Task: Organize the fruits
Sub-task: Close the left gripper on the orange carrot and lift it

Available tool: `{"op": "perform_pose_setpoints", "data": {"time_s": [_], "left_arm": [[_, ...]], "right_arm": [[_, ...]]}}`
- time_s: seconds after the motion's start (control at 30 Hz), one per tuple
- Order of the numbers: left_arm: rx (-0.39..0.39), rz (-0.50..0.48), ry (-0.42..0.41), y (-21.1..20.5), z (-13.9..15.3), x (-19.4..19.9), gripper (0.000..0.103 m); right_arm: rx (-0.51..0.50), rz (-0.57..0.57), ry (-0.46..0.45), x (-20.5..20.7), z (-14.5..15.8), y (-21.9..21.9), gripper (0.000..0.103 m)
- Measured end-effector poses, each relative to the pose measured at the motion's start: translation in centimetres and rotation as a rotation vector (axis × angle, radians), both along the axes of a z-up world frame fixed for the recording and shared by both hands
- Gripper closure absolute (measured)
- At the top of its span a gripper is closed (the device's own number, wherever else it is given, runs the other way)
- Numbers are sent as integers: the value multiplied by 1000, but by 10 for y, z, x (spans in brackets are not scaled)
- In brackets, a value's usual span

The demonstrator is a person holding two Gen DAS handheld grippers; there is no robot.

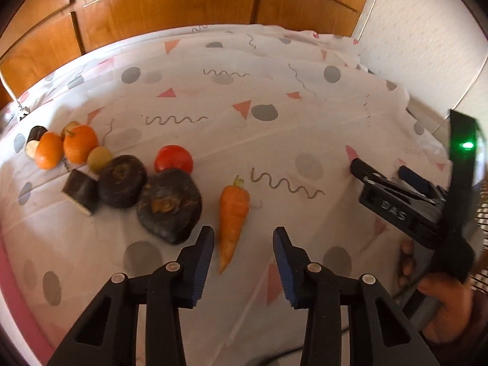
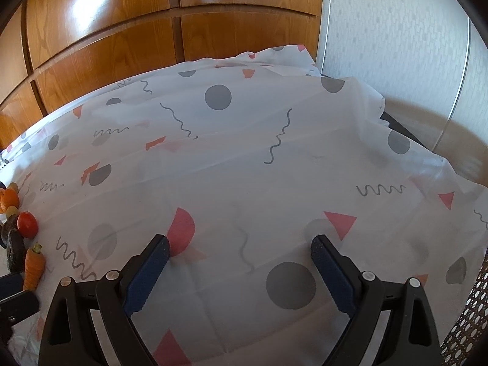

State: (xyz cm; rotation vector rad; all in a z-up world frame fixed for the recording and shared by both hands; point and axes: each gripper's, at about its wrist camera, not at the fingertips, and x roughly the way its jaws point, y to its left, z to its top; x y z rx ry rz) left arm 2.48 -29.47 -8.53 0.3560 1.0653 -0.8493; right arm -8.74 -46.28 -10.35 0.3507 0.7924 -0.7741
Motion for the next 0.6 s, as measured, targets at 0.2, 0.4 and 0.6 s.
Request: {"op": "perform_pose_setpoints", "data": {"time_s": [0.2, 0.4, 0.6], "left_arm": [[5, -5, -85, -16, -7, -3, 62], [-11, -10, -101, -18, -12, -2, 61], [-26, 17, -113, -6, -10, -1, 82]], "right_arm": [[1, 4, -10, -1, -1, 0, 5], [-5, 4, -1, 1, -1, 0, 5], [-4, 3, 1, 1, -1, -1, 4]]}}
